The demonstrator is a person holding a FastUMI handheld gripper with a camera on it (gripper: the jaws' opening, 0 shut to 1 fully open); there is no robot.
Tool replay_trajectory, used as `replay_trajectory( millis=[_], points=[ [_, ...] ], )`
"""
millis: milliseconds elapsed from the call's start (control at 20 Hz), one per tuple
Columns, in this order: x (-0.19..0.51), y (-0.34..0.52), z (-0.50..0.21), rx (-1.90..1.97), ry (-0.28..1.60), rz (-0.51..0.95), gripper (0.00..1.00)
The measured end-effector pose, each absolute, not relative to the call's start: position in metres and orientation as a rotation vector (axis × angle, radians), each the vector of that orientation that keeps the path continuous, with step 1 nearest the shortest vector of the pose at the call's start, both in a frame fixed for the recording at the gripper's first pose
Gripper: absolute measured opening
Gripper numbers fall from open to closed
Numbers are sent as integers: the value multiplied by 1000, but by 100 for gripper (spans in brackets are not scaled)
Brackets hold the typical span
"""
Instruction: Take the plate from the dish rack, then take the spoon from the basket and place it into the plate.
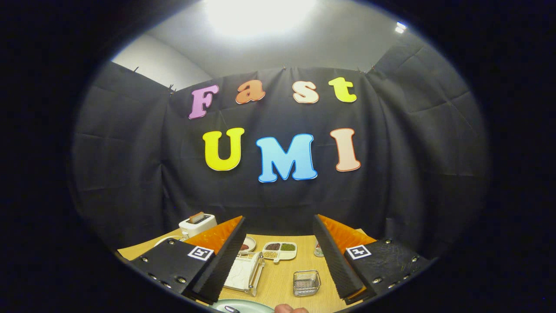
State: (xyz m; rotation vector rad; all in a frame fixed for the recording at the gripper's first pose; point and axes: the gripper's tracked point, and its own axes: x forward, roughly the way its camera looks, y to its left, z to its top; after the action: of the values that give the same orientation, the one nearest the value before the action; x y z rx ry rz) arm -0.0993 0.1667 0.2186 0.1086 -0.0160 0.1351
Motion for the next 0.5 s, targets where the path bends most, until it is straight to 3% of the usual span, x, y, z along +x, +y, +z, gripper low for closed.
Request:
replay_trajectory(
  millis=[500],
  points=[
    [-85, 110, 196, 99, 9, 94, 95]
  ],
)
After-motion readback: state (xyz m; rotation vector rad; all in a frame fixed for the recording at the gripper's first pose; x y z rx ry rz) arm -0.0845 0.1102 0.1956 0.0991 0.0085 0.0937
